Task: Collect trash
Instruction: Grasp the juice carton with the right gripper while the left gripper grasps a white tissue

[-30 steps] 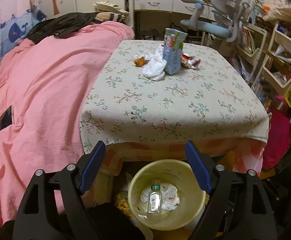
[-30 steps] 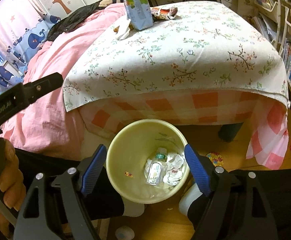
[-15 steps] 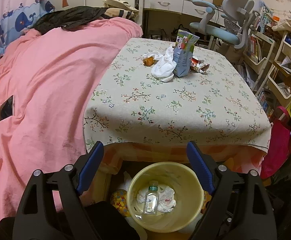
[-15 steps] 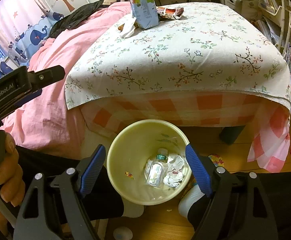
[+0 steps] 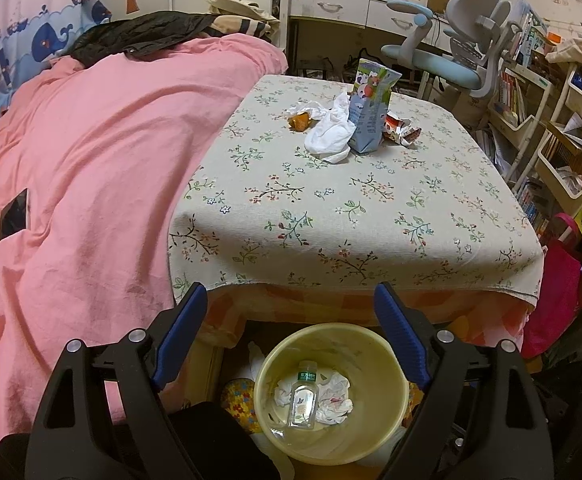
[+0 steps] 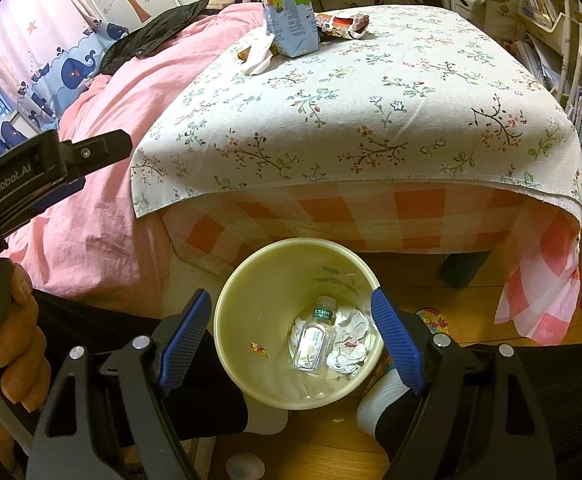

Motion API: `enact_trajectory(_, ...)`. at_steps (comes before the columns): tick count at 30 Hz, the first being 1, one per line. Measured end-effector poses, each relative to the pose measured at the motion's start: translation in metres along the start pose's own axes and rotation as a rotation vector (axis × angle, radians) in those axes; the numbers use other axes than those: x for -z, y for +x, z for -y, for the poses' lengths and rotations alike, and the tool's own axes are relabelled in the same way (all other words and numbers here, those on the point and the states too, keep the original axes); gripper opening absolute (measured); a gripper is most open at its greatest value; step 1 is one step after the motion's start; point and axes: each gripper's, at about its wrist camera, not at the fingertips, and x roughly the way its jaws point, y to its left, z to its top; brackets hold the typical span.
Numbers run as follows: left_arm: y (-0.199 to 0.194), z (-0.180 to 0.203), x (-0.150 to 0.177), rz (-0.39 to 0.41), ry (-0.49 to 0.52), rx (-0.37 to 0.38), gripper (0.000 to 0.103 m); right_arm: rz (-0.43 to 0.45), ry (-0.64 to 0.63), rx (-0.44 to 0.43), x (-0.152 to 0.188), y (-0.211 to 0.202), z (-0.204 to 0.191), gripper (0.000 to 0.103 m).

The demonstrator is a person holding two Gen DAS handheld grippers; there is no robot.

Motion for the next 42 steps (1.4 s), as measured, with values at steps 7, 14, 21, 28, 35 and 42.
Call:
enact_trajectory(7,0.0,0.0,0.0,0.0,0.0,0.0,0.082,0.0,0.0,0.001,0.0,0.0,0.0,0.079)
enact_trajectory(14,0.001,-0.001,0.001,-0.002,0.001,-0.001,0.082,0.001,0.0,0.001,0.0,0.0,-0.001,0.079)
enact_trajectory(21,0.002,-0.005,-0.009,-0.003,-0.034,0.038,0.082,0.029,0.0,-0.015,-0.008,-0.004,0.0,0.079)
enact_trajectory(28,0.007,-0.011,-0.053,0.045,-0.034,0.016,0.082,0.157,-0.02,-0.004,-0.085,-0.02,0.005,0.082)
enact_trajectory(35,0.051,-0.009,-0.091,0.001,-0.008,0.028,0.082,0.233,-0.127,0.013,-0.167,-0.005,-0.005,0.085)
enact_trajectory(42,0.108,0.002,-0.119,-0.047,0.044,0.047,0.082,0.26,-0.126,-0.007,-0.222,0.036,0.002,0.087)
